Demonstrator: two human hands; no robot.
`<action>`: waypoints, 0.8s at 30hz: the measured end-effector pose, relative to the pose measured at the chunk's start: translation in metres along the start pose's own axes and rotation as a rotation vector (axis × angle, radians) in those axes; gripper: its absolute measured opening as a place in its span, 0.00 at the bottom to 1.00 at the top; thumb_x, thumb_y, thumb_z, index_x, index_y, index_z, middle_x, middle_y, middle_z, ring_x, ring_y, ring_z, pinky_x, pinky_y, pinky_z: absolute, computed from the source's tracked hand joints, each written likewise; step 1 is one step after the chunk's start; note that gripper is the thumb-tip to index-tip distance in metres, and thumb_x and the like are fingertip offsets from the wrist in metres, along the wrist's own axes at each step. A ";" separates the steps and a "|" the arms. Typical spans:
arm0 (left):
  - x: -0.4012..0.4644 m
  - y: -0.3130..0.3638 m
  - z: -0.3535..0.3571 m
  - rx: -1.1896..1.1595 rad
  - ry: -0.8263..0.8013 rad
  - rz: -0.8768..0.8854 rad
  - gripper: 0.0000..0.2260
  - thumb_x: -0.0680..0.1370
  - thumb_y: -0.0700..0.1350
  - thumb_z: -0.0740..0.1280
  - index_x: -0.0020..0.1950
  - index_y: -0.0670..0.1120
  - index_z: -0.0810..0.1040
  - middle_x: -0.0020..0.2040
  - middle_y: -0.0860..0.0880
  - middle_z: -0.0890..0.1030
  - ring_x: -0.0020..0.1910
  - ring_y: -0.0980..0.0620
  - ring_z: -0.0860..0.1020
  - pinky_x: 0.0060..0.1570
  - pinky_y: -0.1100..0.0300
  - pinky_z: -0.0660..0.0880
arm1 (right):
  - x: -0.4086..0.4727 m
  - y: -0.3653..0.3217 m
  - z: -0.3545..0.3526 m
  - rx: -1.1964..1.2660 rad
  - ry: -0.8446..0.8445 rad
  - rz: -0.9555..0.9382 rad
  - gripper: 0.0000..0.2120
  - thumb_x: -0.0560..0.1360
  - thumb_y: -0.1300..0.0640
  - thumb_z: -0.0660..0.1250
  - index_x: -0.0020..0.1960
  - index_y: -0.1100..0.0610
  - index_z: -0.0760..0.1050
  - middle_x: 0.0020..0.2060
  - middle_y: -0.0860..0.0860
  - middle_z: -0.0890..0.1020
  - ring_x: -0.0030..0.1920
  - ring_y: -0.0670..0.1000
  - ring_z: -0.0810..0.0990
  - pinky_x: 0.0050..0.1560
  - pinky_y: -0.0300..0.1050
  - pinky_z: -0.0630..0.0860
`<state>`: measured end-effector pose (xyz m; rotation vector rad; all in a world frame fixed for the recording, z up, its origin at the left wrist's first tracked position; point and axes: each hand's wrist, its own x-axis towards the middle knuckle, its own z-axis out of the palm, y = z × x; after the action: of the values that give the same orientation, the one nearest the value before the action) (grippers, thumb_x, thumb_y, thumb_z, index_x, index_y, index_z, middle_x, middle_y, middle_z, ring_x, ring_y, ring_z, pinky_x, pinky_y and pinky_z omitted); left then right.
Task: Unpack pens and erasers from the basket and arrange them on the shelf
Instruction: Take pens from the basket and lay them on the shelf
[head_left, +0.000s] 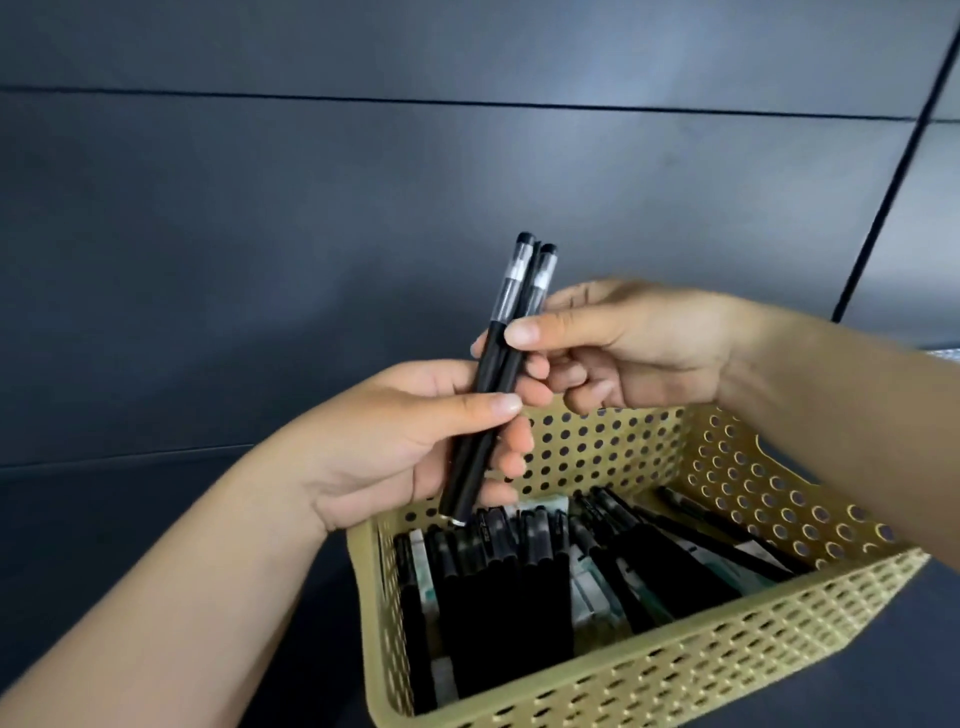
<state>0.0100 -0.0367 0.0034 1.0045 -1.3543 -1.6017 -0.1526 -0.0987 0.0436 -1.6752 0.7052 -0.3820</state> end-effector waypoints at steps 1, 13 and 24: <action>0.000 0.001 0.000 -0.008 0.015 0.002 0.04 0.70 0.39 0.68 0.43 0.42 0.81 0.30 0.46 0.77 0.27 0.53 0.76 0.27 0.62 0.75 | -0.002 0.002 -0.006 -0.049 -0.020 0.032 0.14 0.61 0.53 0.68 0.41 0.60 0.74 0.27 0.49 0.74 0.25 0.42 0.67 0.22 0.30 0.62; 0.012 -0.004 -0.004 0.011 0.107 -0.033 0.11 0.63 0.49 0.67 0.39 0.43 0.81 0.23 0.51 0.61 0.19 0.57 0.59 0.19 0.67 0.58 | 0.010 0.080 -0.024 -0.977 0.082 0.828 0.21 0.71 0.41 0.66 0.33 0.57 0.67 0.29 0.50 0.72 0.24 0.45 0.71 0.27 0.34 0.72; 0.010 -0.003 -0.003 0.072 0.107 -0.033 0.12 0.61 0.52 0.68 0.35 0.44 0.81 0.22 0.52 0.60 0.19 0.57 0.58 0.19 0.67 0.56 | 0.008 0.086 -0.019 -0.748 0.117 0.899 0.25 0.72 0.49 0.69 0.63 0.58 0.66 0.60 0.55 0.70 0.48 0.50 0.77 0.30 0.36 0.68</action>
<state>0.0088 -0.0467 -0.0011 1.1449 -1.3372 -1.5104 -0.1789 -0.1262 -0.0361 -1.7925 1.7299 0.4899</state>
